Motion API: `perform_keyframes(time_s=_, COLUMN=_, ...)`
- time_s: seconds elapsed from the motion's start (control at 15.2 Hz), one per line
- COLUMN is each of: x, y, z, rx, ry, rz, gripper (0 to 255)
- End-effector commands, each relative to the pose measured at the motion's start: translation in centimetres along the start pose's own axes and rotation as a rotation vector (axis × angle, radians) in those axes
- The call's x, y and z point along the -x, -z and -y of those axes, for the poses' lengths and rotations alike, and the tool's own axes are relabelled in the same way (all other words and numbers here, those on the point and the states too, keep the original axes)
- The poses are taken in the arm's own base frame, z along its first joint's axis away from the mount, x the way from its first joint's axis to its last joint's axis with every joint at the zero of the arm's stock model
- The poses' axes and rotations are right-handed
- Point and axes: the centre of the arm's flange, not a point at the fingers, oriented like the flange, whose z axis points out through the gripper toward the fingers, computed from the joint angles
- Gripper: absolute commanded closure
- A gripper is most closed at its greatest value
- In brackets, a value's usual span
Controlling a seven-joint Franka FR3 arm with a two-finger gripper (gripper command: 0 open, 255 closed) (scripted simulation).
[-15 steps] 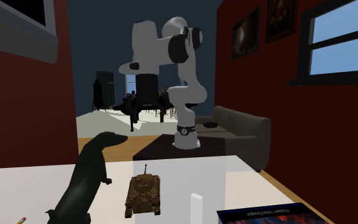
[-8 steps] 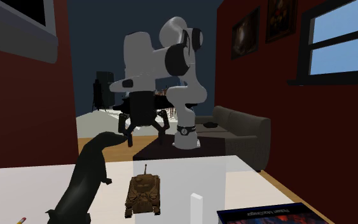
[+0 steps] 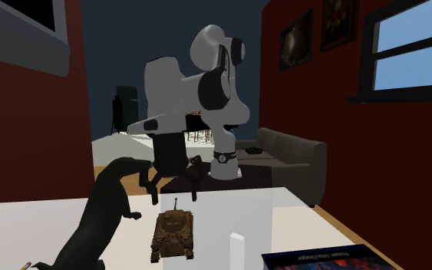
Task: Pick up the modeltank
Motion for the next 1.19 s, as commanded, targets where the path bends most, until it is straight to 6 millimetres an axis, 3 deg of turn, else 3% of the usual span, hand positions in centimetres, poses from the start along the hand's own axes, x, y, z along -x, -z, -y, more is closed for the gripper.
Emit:
perform_keyframes(time_s=0.0, x=0.2, y=-1.0, z=-0.2, rx=0.0, ry=0.0, rz=-0.001, gripper=0)
perform_keyframes(time_s=0.26, x=0.3, y=-1.8, z=-0.3, rx=0.0, ry=0.0, rz=-0.001, gripper=0)
perform_keyframes(time_s=0.33, x=0.3, y=-1.8, z=-0.3, rx=0.0, ry=0.0, rz=-0.001, gripper=255)
perform_keyframes(time_s=0.92, x=0.3, y=-1.8, z=-0.3, rx=0.0, ry=0.0, rz=-0.001, gripper=255)
perform_keyframes(time_s=1.12, x=0.0, y=-0.3, z=-0.2, rx=0.0, ry=0.0, rz=-0.001, gripper=255)
